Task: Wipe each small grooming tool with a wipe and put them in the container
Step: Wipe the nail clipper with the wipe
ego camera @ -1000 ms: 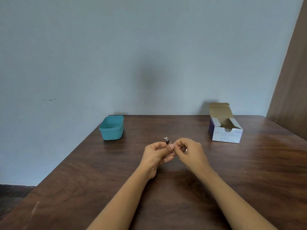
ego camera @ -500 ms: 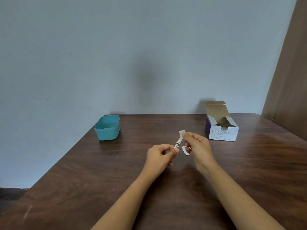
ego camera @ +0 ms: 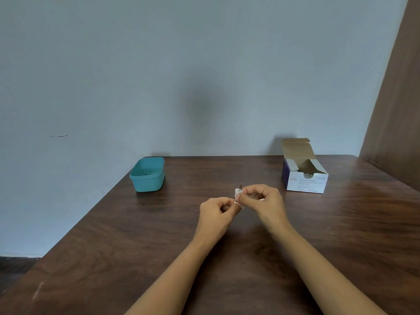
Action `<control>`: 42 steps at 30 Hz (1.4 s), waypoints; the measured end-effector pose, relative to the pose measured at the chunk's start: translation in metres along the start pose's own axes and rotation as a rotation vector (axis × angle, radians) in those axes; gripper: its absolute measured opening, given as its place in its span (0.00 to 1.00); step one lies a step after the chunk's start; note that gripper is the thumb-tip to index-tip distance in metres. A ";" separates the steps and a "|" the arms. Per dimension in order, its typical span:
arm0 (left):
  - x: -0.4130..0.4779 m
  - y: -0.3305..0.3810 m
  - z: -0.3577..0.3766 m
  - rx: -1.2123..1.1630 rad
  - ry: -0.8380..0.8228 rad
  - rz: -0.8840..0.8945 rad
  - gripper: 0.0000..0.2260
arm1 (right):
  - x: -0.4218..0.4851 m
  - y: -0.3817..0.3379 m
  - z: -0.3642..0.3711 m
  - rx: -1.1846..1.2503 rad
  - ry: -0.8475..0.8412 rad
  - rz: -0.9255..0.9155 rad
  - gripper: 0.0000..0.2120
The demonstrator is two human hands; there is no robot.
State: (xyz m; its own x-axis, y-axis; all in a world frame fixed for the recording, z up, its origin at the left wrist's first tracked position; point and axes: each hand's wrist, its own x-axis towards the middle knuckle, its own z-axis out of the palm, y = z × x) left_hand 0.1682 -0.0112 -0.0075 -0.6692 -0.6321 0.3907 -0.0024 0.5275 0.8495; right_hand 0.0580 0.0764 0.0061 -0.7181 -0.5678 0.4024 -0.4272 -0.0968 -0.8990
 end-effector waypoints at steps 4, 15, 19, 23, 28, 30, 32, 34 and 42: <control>0.000 0.000 -0.002 0.032 -0.020 0.034 0.15 | 0.001 0.004 0.000 -0.130 -0.004 -0.151 0.08; -0.006 0.008 0.008 -0.180 -0.095 -0.138 0.11 | 0.003 0.010 0.003 -0.022 0.099 -0.015 0.11; -0.007 0.010 0.011 -0.116 -0.105 -0.125 0.11 | 0.002 0.013 0.004 -0.066 0.138 0.000 0.10; -0.006 0.008 0.009 -0.132 -0.088 -0.142 0.11 | 0.007 0.021 0.001 -0.110 0.031 0.021 0.06; -0.005 0.006 0.007 -0.137 -0.088 -0.162 0.11 | 0.004 0.015 0.001 -0.109 -0.033 0.012 0.02; -0.005 0.006 0.007 -0.139 -0.085 -0.171 0.11 | 0.003 0.013 0.000 -0.080 -0.001 0.006 0.04; -0.006 0.006 0.008 -0.142 -0.091 -0.173 0.11 | 0.004 0.011 -0.001 -0.064 0.040 0.010 0.06; -0.006 0.007 0.008 -0.140 -0.100 -0.171 0.10 | 0.003 0.010 0.000 -0.046 0.074 0.019 0.07; -0.005 0.010 0.008 -0.141 -0.105 -0.198 0.10 | 0.002 0.005 0.002 0.120 0.088 0.130 0.05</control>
State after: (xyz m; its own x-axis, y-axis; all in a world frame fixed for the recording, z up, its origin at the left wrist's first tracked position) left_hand 0.1657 0.0020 -0.0037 -0.7396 -0.6487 0.1795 -0.0422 0.3109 0.9495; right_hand 0.0554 0.0732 0.0017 -0.8107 -0.5087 0.2899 -0.2624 -0.1270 -0.9566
